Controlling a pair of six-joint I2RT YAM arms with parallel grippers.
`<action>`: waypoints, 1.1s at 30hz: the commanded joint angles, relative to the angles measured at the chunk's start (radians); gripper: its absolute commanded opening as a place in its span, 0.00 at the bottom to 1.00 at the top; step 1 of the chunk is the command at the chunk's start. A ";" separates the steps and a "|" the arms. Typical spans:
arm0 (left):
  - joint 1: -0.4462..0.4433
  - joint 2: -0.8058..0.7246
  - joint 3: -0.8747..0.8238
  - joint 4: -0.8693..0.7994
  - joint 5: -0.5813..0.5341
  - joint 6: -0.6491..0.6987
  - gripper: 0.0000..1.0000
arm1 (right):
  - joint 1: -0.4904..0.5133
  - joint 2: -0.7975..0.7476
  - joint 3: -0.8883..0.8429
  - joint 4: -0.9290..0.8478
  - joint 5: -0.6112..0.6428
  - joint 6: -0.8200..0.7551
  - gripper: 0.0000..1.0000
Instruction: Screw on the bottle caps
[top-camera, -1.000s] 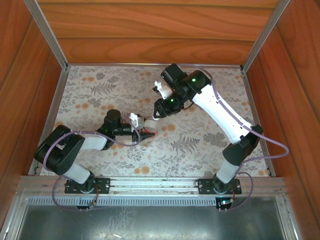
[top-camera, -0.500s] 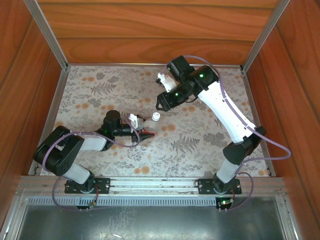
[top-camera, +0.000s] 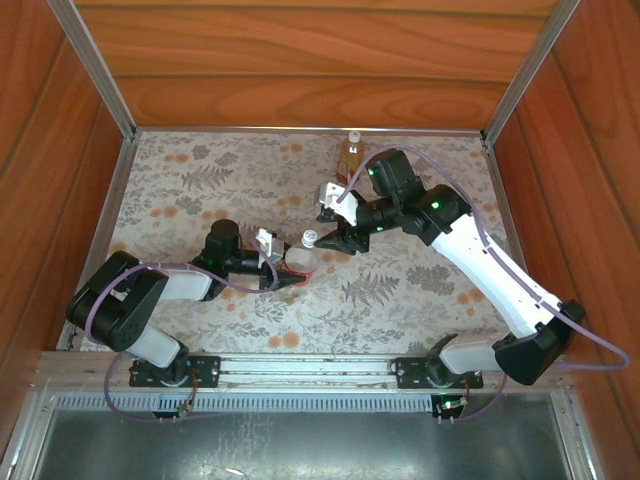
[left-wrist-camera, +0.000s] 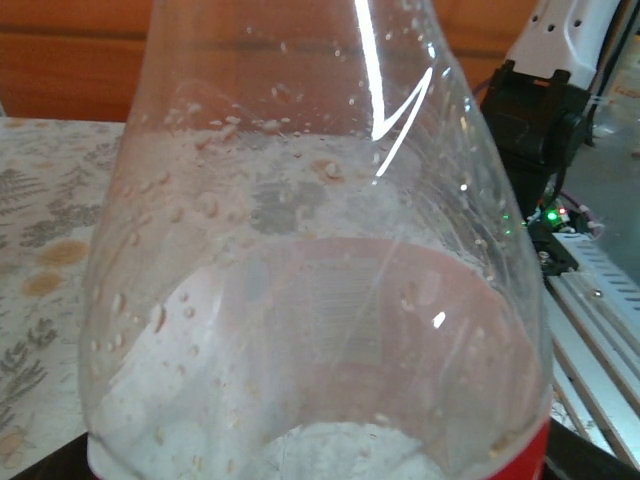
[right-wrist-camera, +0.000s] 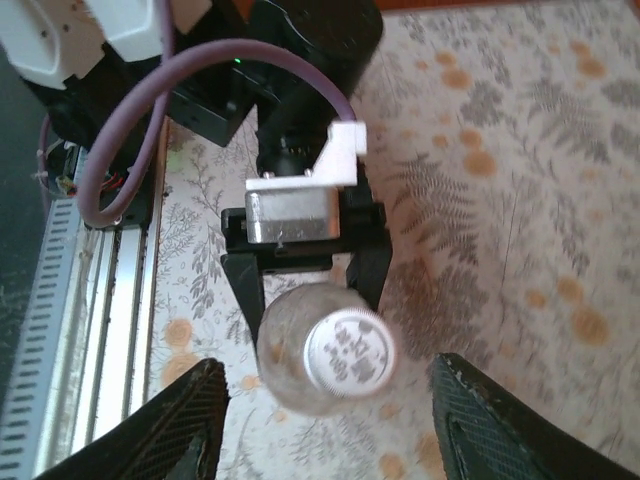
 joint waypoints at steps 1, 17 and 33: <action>0.009 0.014 -0.007 -0.011 0.077 -0.012 0.60 | -0.013 0.041 0.030 -0.022 -0.132 -0.208 0.57; 0.017 0.026 0.004 -0.031 0.096 -0.012 0.60 | -0.028 0.196 0.156 -0.212 -0.199 -0.354 0.47; 0.017 0.018 0.003 -0.042 0.093 -0.013 0.60 | -0.029 0.239 0.179 -0.217 -0.168 -0.342 0.41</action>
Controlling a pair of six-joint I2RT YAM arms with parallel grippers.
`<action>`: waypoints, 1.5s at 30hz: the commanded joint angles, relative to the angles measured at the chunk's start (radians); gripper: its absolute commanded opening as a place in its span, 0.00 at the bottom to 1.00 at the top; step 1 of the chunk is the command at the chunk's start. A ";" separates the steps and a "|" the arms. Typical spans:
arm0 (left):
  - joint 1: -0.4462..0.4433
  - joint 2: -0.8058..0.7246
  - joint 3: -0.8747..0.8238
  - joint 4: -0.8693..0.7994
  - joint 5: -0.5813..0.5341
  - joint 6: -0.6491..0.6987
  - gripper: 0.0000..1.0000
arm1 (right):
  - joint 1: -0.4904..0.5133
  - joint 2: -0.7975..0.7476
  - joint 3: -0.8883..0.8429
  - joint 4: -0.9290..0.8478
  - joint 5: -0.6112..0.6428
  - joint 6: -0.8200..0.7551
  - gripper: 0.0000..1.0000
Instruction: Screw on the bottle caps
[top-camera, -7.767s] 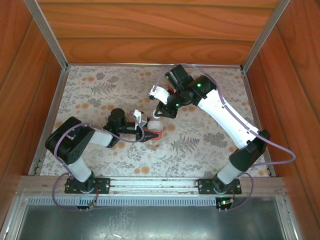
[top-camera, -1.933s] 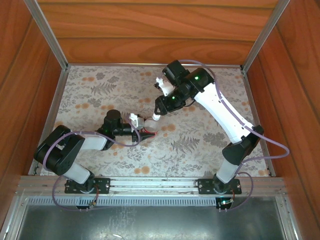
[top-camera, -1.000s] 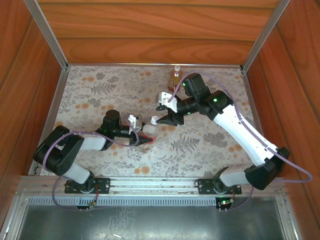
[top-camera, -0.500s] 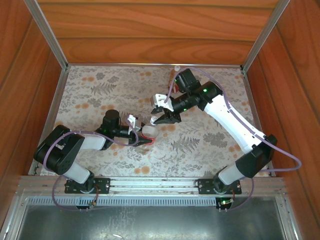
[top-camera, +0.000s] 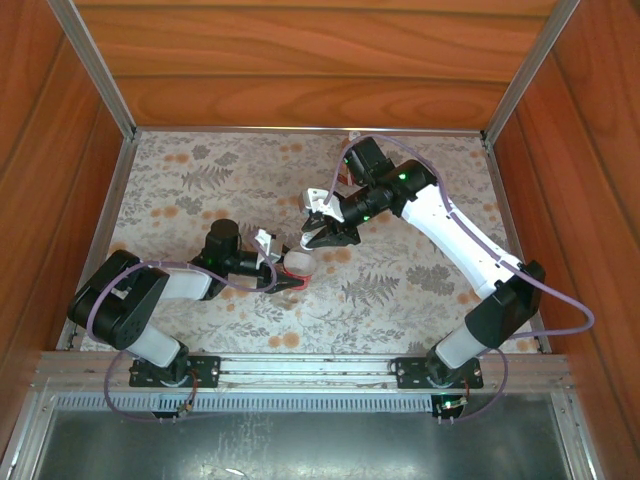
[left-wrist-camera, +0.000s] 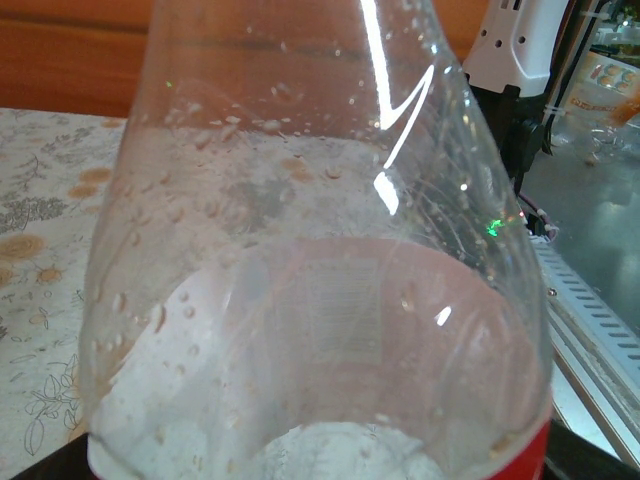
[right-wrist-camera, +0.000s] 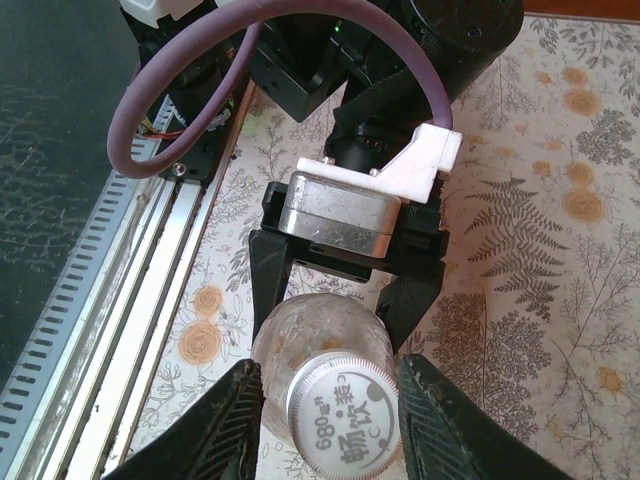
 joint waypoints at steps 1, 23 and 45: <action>0.004 0.008 0.002 -0.030 0.027 0.007 0.60 | -0.008 0.011 0.025 -0.020 -0.002 -0.025 0.43; 0.004 0.007 0.007 -0.043 0.029 0.011 0.60 | -0.013 0.045 0.048 -0.055 0.000 -0.025 0.42; 0.009 -0.001 0.009 -0.052 0.026 0.015 0.60 | -0.015 0.071 0.082 -0.112 -0.002 -0.026 0.33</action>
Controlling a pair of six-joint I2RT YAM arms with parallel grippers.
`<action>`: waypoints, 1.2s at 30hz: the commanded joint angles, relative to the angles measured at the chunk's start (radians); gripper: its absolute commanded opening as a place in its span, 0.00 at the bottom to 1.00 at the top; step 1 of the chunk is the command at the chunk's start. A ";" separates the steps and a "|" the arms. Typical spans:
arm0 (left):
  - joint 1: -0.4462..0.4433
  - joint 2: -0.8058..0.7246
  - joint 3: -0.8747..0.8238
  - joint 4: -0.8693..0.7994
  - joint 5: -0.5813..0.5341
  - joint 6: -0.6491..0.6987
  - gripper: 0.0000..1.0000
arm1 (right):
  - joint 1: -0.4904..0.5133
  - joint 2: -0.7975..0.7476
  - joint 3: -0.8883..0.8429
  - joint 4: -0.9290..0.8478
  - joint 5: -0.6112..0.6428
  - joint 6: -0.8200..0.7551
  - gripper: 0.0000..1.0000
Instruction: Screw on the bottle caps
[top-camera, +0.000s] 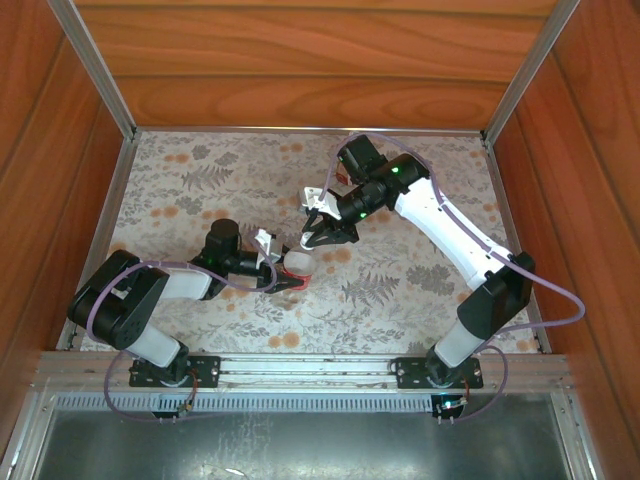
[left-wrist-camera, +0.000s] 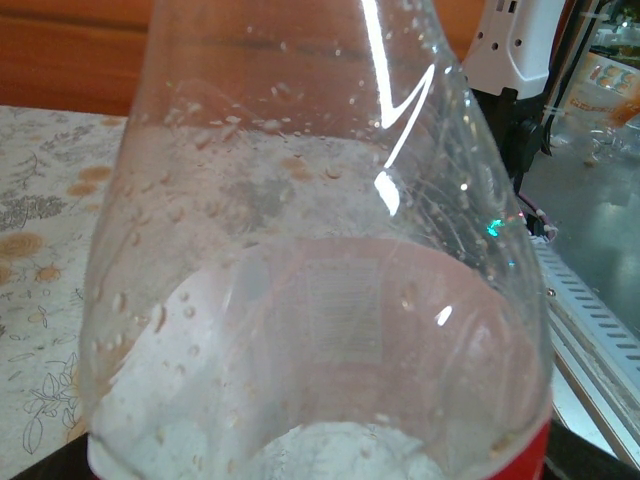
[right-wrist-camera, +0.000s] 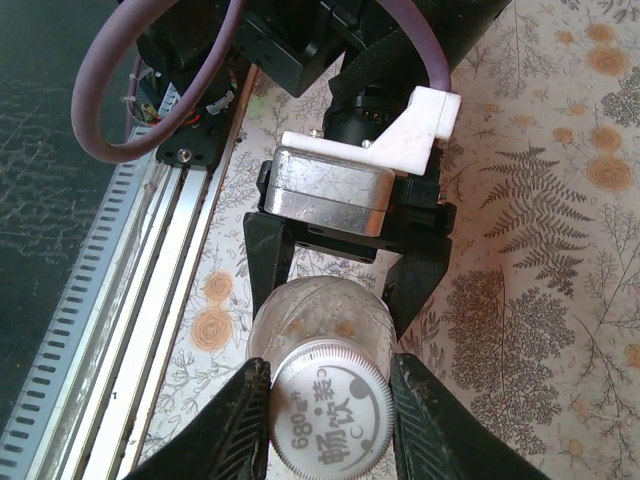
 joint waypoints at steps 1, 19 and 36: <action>0.008 0.000 0.008 -0.044 0.026 0.015 0.60 | -0.009 0.009 0.025 -0.039 -0.017 -0.023 0.33; 0.012 -0.010 -0.001 -0.050 -0.033 0.043 0.60 | -0.009 -0.058 -0.132 0.139 -0.008 0.279 0.24; -0.010 -0.068 -0.010 -0.049 -0.288 0.045 0.57 | 0.032 -0.186 -0.333 0.397 0.158 0.800 0.14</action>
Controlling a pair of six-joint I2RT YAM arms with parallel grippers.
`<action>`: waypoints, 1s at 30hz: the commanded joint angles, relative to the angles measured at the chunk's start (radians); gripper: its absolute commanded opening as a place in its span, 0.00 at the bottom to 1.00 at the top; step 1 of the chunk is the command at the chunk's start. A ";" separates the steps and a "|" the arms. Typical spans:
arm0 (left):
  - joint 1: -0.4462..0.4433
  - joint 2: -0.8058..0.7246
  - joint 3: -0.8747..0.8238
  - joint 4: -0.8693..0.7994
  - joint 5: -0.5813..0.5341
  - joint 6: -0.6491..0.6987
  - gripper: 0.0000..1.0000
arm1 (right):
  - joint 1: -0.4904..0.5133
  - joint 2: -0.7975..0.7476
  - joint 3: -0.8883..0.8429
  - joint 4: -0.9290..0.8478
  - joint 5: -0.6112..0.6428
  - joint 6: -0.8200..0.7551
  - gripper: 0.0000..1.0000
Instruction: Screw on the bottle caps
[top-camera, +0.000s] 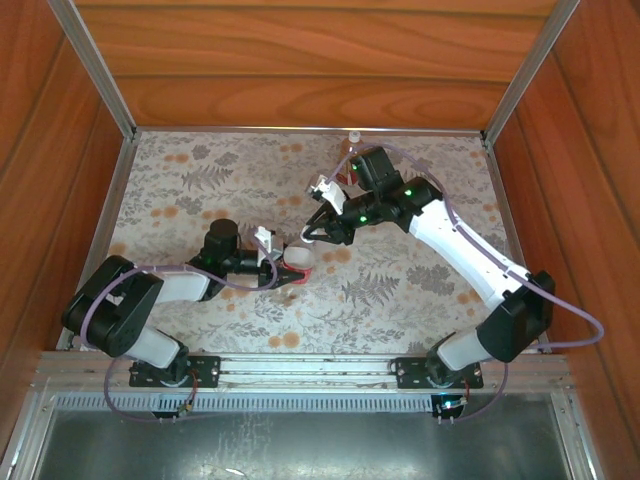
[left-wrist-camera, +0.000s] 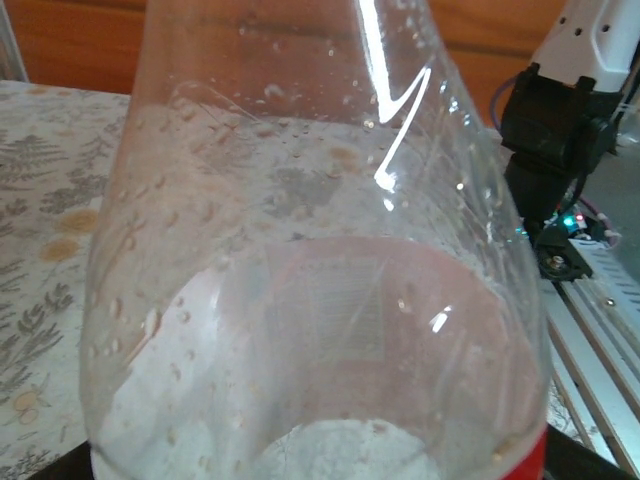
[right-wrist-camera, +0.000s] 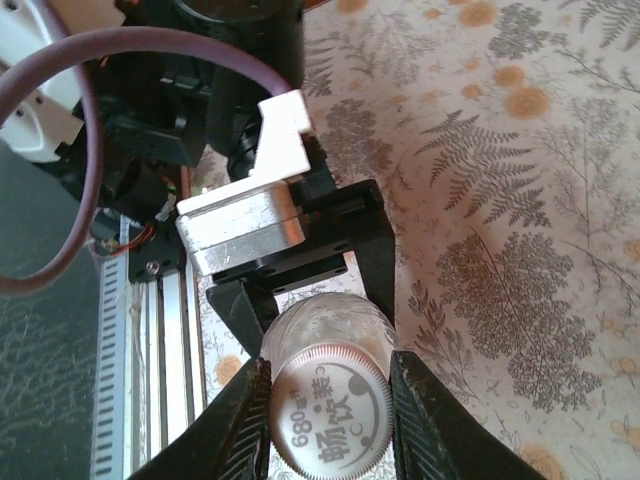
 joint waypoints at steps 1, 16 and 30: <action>-0.007 -0.025 -0.007 -0.001 -0.156 0.045 0.57 | 0.036 -0.023 -0.071 0.029 0.112 0.196 0.14; -0.077 -0.042 0.017 -0.001 -0.422 0.048 0.57 | 0.108 -0.020 -0.051 -0.080 0.533 0.757 0.07; -0.111 -0.046 0.021 0.001 -0.500 0.076 0.57 | 0.150 -0.004 0.018 -0.103 0.692 0.931 0.18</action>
